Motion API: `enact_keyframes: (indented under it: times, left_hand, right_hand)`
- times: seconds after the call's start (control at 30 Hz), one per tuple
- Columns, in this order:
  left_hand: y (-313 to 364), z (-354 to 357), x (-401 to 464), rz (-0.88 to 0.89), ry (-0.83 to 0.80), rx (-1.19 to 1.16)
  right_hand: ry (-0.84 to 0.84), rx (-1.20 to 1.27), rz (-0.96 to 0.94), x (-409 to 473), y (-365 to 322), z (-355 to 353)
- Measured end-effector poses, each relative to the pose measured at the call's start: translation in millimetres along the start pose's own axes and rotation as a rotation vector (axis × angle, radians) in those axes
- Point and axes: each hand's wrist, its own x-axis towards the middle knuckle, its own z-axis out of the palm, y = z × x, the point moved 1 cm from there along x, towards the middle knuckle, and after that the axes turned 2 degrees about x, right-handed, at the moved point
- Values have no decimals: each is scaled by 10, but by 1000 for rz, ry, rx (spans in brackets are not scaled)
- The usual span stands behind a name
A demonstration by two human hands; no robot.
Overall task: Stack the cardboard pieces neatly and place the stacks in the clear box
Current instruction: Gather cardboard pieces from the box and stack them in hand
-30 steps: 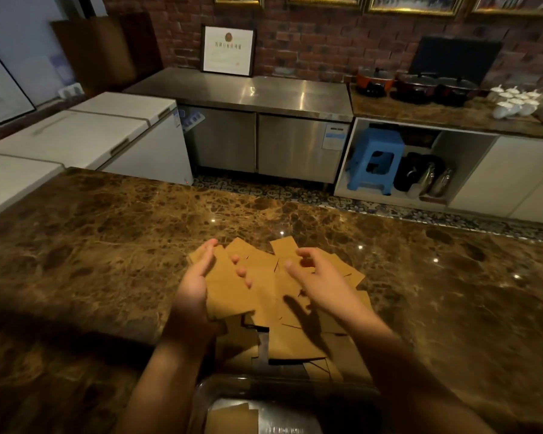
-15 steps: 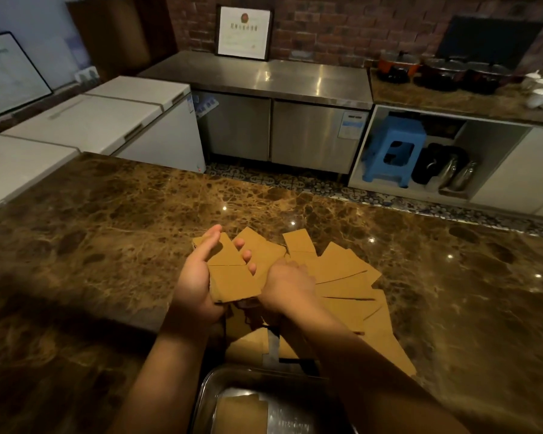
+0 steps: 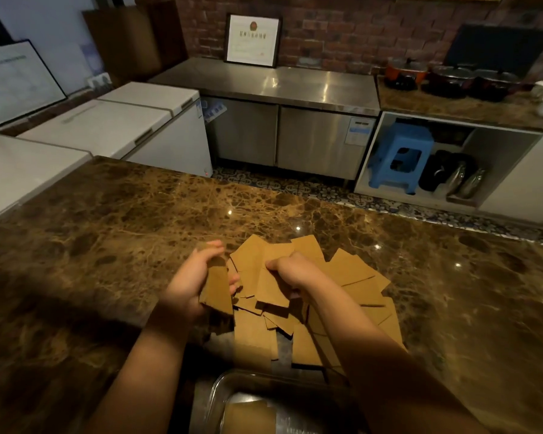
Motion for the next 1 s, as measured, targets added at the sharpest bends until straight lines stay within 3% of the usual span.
enact_keyframes:
  times: [0.23,0.5,0.63,0.73,0.87,1.0]
  left_hand:
    - [-83,17,74,-106,-29,95]
    - [11,1,-68,-64,-145,17]
    - [97,130,-237,16,-138,-108]
    - [105,317,-435,143,-175,-43]
    - [-2,611,-709,305,-343,51]
    - [-81,760,-815,370,-414,57]
  right_hand:
    - [90,-15,-68,82,23,221]
    - [133,33,-140,-114,166,-249]
    - [71,358,-110,-403,252,-524]
    - [-30,604,-154,-667,325,-650]
    - [-200,676,-245,-1002,389,-683]
    - [-125,624,-274,-1180,441,-688]
